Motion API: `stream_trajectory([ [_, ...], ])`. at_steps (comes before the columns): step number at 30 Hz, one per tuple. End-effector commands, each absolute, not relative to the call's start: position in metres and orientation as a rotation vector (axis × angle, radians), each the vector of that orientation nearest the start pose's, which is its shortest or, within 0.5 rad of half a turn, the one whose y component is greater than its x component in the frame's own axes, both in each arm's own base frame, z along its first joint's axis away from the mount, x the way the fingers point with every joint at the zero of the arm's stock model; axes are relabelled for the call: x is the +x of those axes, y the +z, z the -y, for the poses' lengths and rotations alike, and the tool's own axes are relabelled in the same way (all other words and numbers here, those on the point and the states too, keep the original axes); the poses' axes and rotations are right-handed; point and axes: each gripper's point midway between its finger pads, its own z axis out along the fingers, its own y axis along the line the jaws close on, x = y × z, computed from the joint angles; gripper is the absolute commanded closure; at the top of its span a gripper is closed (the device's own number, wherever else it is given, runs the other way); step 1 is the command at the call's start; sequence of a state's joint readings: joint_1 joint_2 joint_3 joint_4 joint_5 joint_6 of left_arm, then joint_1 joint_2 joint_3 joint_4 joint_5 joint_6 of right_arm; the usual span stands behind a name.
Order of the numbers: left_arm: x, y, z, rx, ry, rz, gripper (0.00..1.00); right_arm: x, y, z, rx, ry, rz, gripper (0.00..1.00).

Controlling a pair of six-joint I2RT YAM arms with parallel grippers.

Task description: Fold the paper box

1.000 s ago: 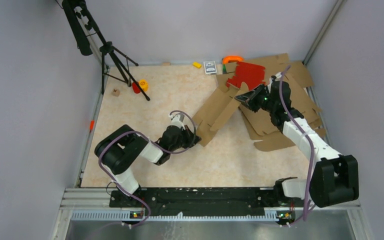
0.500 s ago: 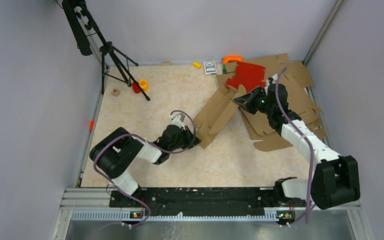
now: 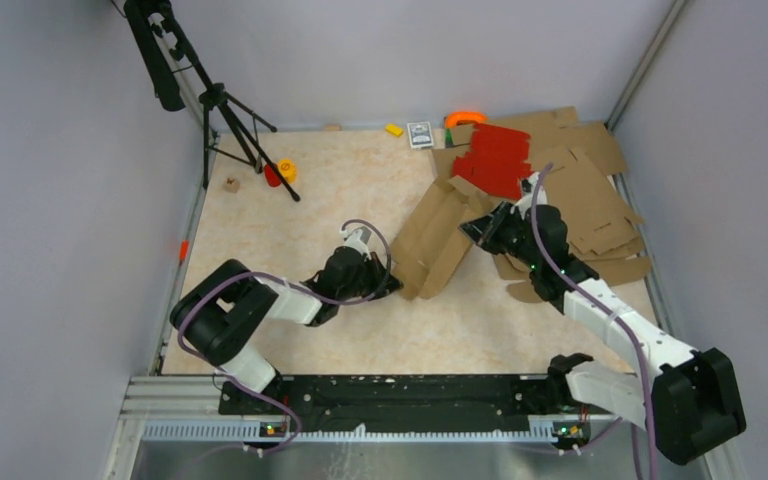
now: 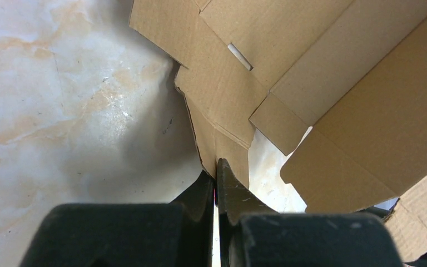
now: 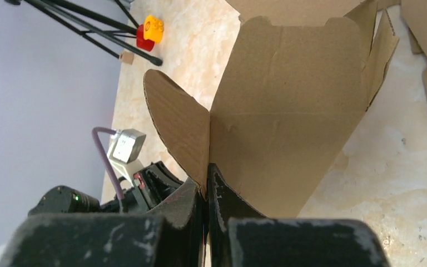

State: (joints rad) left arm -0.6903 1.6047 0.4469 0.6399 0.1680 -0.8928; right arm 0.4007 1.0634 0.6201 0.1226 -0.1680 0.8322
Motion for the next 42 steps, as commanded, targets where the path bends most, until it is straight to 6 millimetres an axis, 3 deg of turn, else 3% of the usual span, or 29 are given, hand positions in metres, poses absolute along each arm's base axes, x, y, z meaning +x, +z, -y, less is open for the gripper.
stream_trajectory([
  [1,0.259,0.060,0.303,-0.092,-1.156,-2.222,1.00,0.301,0.193,-0.198,0.181,0.904,-1.947,1.00],
  [6,0.256,0.049,0.306,-0.092,-1.160,-2.252,1.00,0.296,0.195,-0.216,0.057,0.919,-1.911,1.00],
  [12,0.245,0.023,0.304,-0.065,-1.093,-2.313,1.00,0.276,0.185,-0.243,-0.267,0.883,-1.881,1.00],
  [21,0.242,0.009,0.295,-0.042,-1.006,-2.337,1.00,0.250,0.149,-0.238,-0.547,0.783,-1.996,1.00],
  [26,0.241,0.009,0.299,-0.030,-1.026,-2.335,0.99,0.234,0.147,-0.252,-0.693,0.835,-1.967,1.00],
  [30,0.239,0.012,0.299,-0.020,-1.032,-2.337,0.89,0.232,0.156,-0.255,-0.729,0.825,-1.897,1.00],
  [35,0.236,0.018,0.286,-0.009,-1.004,-2.356,0.73,0.237,0.153,-0.251,-0.789,0.752,-1.909,1.00],
  [39,0.237,0.028,0.264,-0.018,-0.975,-2.382,0.58,0.238,0.159,-0.251,-0.808,0.741,-1.893,1.00],
  [42,0.245,0.048,0.244,-0.029,-0.938,-2.346,0.51,0.238,0.163,-0.253,-0.817,0.749,-1.893,1.00],
])
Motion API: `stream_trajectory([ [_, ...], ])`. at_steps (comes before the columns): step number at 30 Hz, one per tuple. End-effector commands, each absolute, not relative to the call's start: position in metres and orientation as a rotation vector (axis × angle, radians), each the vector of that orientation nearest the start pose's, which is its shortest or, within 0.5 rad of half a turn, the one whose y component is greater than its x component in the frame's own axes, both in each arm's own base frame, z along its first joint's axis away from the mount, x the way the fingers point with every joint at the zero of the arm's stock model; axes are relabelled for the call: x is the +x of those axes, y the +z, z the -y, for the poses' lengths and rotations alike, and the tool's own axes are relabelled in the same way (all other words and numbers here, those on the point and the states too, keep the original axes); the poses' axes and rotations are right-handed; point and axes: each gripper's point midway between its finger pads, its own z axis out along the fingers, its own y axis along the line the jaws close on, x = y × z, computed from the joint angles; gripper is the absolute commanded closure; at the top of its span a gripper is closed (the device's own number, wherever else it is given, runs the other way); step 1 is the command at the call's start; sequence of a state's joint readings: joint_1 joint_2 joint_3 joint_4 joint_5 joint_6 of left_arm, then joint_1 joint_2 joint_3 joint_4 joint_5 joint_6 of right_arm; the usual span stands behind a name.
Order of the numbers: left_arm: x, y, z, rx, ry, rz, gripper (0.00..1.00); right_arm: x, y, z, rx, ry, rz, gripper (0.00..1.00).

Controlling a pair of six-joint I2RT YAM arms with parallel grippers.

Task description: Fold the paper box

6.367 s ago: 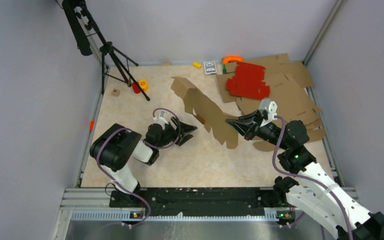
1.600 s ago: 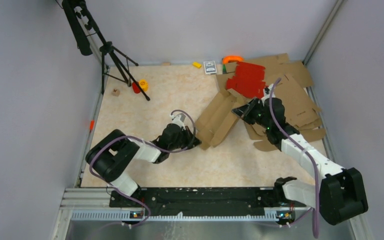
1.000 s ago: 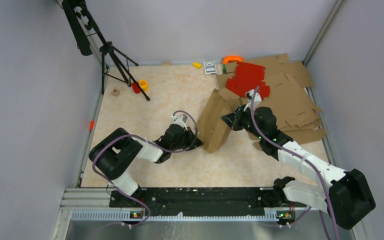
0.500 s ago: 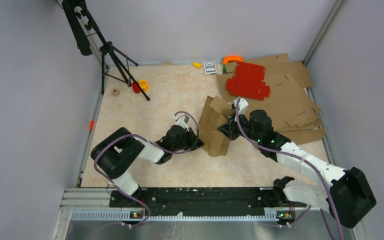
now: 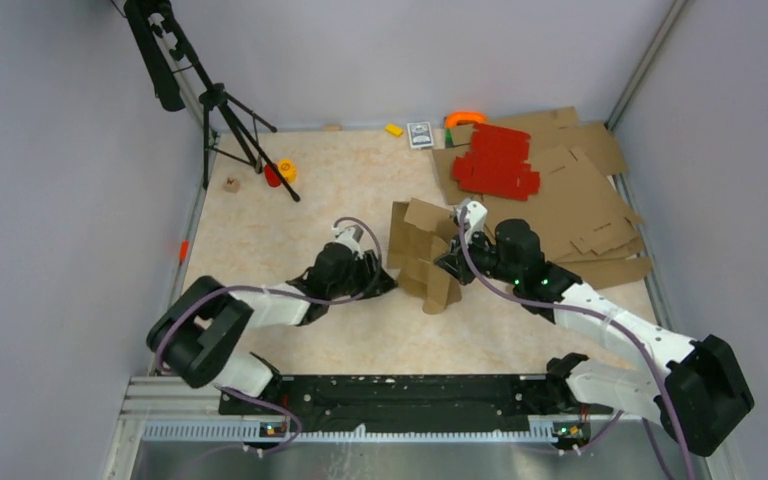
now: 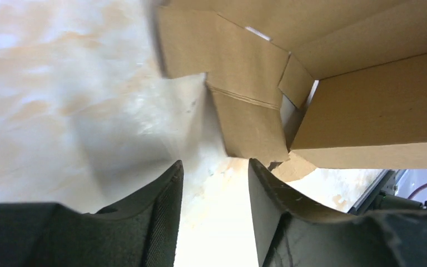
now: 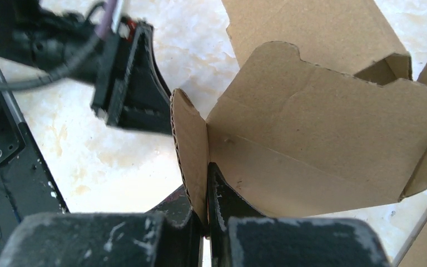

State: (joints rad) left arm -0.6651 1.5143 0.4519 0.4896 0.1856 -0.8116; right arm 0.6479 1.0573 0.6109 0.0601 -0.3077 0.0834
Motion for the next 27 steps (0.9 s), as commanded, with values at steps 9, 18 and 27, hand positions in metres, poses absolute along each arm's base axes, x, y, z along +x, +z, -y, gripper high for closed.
stream_trajectory([
  [9,0.304,0.112,0.204,0.097,-0.767,-2.063,0.14,0.234,0.171,-0.257,-0.846,0.775,-1.898,1.00],
  [18,0.360,0.133,0.238,0.388,-0.732,-1.902,0.14,0.229,0.177,-0.262,-0.875,0.817,-1.891,1.00],
  [27,0.374,0.130,0.270,0.468,-0.870,-1.857,0.60,0.227,0.181,-0.264,-0.871,0.847,-1.882,1.00],
])
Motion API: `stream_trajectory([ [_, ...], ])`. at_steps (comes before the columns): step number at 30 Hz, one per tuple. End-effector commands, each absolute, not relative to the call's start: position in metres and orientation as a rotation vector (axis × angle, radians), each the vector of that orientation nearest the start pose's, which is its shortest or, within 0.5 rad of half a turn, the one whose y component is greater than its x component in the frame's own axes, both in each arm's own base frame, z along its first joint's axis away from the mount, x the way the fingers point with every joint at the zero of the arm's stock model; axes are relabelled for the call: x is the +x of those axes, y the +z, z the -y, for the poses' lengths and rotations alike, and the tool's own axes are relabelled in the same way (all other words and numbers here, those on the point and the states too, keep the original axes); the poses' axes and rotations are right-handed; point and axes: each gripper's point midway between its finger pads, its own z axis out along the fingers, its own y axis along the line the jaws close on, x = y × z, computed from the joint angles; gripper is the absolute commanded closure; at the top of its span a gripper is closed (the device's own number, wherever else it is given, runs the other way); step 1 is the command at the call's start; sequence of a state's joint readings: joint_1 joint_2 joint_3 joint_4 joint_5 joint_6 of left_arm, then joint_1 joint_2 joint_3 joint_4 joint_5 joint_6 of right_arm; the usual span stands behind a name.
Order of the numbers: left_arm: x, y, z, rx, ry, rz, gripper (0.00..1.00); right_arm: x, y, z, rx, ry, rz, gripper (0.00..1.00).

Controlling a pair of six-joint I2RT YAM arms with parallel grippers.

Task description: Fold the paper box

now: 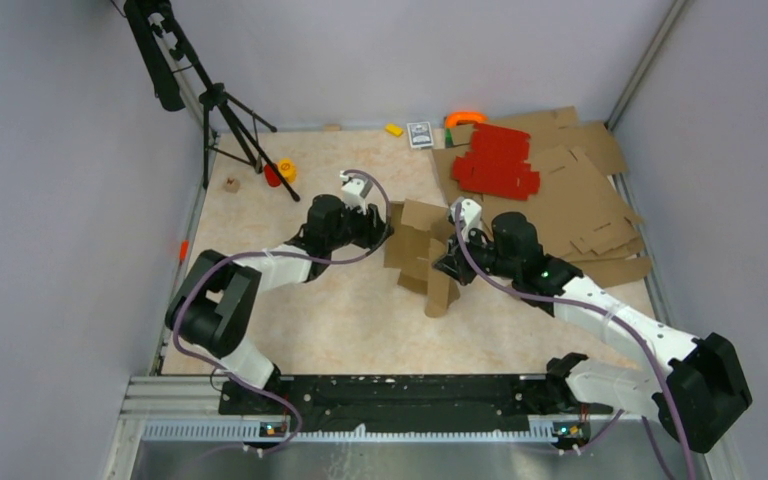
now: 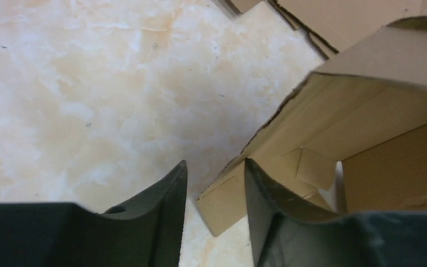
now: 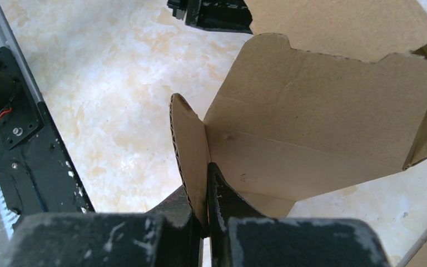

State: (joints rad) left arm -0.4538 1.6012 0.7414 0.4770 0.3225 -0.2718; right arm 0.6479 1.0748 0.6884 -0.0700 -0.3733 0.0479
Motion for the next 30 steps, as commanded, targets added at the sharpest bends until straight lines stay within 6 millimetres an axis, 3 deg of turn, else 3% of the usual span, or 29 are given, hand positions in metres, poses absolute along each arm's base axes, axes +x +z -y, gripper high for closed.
stream_trajectory([
  [1,0.373,0.130,0.272,0.464,-0.887,-1.861,0.73,0.227,0.182,-0.265,-0.870,0.850,-1.878,1.00],
  [3,0.371,0.130,0.275,0.452,-0.901,-1.871,0.91,0.226,0.184,-0.267,-0.868,0.863,-1.871,1.00],
  [5,0.366,0.132,0.276,0.443,-0.900,-1.871,1.00,0.225,0.185,-0.269,-0.870,0.882,-1.865,1.00],
  [16,0.342,0.158,0.302,0.322,-0.932,-1.897,1.00,0.222,0.192,-0.284,-0.871,0.977,-1.828,1.00],
  [24,0.330,0.172,0.313,0.353,-1.046,-1.925,1.00,0.227,0.180,-0.277,-0.885,0.901,-1.875,1.00],
  [30,0.322,0.171,0.320,0.320,-1.154,-1.939,1.00,0.227,0.178,-0.276,-0.890,0.895,-1.859,1.00],
])
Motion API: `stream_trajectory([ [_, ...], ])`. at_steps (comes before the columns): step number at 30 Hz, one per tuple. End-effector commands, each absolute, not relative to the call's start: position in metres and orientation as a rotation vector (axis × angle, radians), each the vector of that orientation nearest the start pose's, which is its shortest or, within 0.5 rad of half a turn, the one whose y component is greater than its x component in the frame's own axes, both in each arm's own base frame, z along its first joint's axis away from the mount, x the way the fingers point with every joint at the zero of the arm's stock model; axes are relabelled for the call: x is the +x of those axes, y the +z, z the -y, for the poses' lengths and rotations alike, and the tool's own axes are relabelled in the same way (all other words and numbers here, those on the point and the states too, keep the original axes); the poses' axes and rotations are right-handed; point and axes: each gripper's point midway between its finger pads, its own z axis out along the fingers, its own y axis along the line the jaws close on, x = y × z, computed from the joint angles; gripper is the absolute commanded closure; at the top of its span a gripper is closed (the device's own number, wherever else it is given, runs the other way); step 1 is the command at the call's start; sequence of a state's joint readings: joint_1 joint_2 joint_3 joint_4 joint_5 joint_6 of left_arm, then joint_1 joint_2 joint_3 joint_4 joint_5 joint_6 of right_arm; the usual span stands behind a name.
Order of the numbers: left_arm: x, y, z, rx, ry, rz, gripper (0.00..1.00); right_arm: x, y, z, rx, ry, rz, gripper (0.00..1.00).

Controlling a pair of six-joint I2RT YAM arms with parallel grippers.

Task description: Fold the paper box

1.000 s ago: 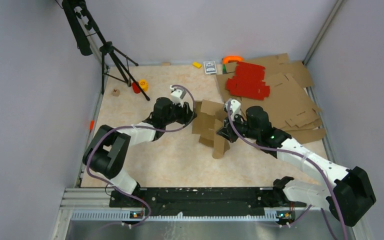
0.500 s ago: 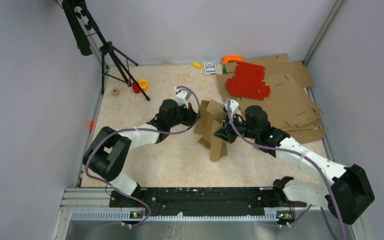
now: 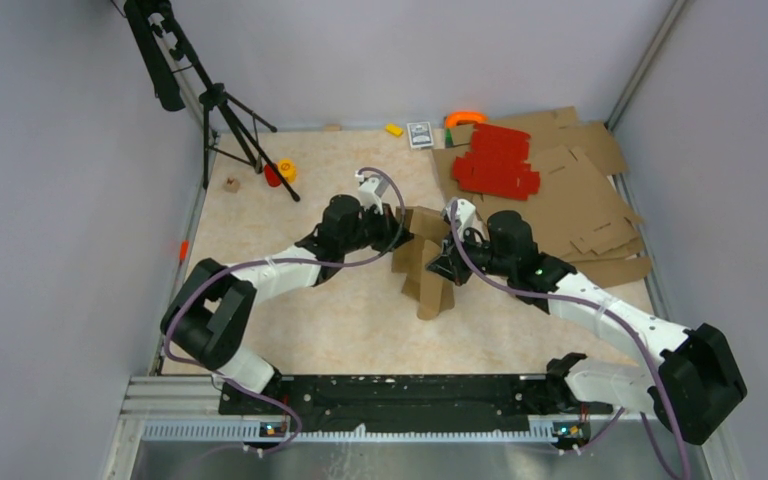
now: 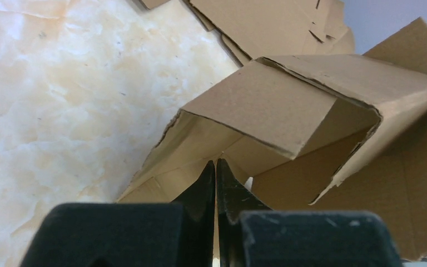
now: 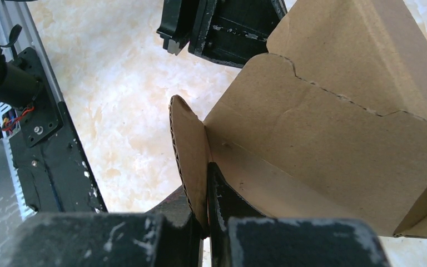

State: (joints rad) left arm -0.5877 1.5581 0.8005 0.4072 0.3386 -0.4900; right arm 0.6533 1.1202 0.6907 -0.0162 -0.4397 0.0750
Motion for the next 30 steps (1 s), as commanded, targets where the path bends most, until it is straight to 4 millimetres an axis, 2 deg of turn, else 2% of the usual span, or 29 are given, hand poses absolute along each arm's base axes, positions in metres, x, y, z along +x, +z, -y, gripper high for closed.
stream_trajectory([
  [1,0.321,0.171,0.322,0.311,-1.184,-1.935,1.00,0.226,0.178,-0.277,-0.889,0.903,-1.856,1.00],
  [7,0.317,0.172,0.330,0.300,-1.266,-1.943,0.96,0.222,0.180,-0.277,-0.899,0.919,-1.846,1.00],
  [9,0.316,0.175,0.329,0.303,-1.271,-1.942,0.88,0.223,0.181,-0.276,-0.897,0.907,-1.839,1.00],
  [11,0.322,0.169,0.318,0.282,-1.210,-1.966,0.76,0.223,0.182,-0.274,-0.897,0.896,-1.837,1.00],
  [17,0.341,0.153,0.258,0.264,-1.003,-1.949,0.42,0.220,0.182,-0.271,-0.904,0.889,-1.841,1.00],
  [19,0.344,0.149,0.248,0.303,-0.904,-1.950,0.36,0.219,0.182,-0.271,-0.906,0.890,-1.839,1.00],
  [22,0.345,0.146,0.241,0.387,-0.821,-1.944,0.35,0.220,0.182,-0.271,-0.908,0.889,-1.838,1.00],
  [26,0.341,0.143,0.250,0.569,-0.830,-1.889,0.25,0.219,0.183,-0.273,-0.916,0.896,-1.834,1.00],
  [28,0.343,0.137,0.258,0.611,-0.861,-1.906,0.25,0.220,0.184,-0.274,-0.920,0.902,-1.829,1.00],
  [30,0.349,0.127,0.263,0.612,-0.877,-1.936,0.28,0.219,0.184,-0.275,-0.923,0.912,-1.828,1.00],
])
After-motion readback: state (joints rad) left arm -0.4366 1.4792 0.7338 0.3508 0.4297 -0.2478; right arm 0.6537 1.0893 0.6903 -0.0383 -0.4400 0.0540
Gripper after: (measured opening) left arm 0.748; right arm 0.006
